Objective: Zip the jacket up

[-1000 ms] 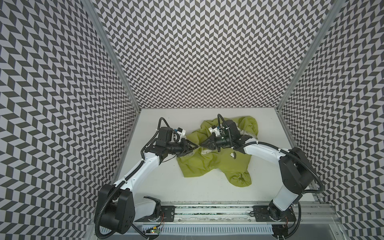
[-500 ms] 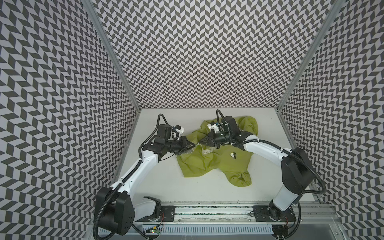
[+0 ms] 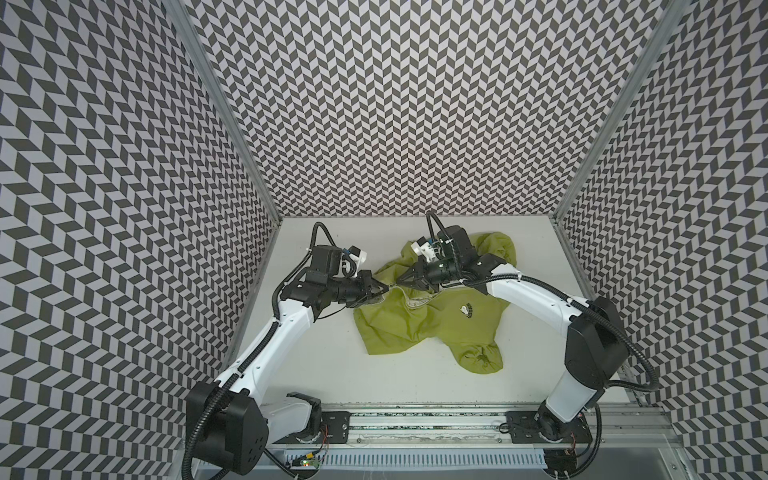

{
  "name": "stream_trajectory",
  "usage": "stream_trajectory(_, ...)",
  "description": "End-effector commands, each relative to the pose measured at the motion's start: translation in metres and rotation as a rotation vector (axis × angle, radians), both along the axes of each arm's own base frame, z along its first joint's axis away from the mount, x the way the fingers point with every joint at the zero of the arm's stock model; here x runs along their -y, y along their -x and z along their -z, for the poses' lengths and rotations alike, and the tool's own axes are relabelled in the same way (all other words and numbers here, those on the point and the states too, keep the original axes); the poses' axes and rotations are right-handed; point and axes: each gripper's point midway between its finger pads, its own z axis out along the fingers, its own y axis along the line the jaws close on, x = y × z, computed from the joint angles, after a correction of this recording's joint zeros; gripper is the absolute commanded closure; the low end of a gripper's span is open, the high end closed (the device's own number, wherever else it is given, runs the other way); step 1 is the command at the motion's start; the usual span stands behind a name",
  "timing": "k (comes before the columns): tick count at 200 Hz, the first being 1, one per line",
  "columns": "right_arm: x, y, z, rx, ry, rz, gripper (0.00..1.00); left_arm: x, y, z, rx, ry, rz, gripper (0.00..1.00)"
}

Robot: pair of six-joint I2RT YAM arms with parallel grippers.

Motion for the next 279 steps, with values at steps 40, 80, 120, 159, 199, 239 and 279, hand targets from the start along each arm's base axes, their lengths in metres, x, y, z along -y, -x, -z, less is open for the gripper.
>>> stream_trajectory(40,-0.010,-0.002,0.003,0.022,-0.057,-0.038,0.98,-0.002,0.009,-0.022,0.063,0.005,0.007,1.00)
stream_trajectory(80,-0.011,-0.001,0.003,0.021,-0.070,-0.043,0.86,0.001,0.015,-0.019,0.053,0.007,0.026,1.00)
stream_trajectory(120,-0.012,-0.001,0.007,0.002,-0.087,-0.041,0.85,0.003,0.017,-0.018,0.051,0.009,0.033,1.00)
stream_trajectory(159,-0.015,0.000,0.003,-0.005,-0.119,-0.050,0.85,0.004,0.016,-0.016,0.044,0.007,0.037,1.00)
stream_trajectory(199,-0.014,0.000,0.000,-0.012,-0.141,-0.038,0.85,0.005,0.015,-0.013,0.037,0.007,0.040,1.00)
stream_trajectory(239,-0.013,0.002,-0.004,-0.009,-0.151,-0.032,0.89,0.005,0.014,-0.010,0.031,0.005,0.042,1.00)
stream_trajectory(279,-0.013,0.001,-0.006,-0.013,-0.162,-0.027,0.97,0.006,0.013,-0.009,0.028,0.006,0.046,1.00)
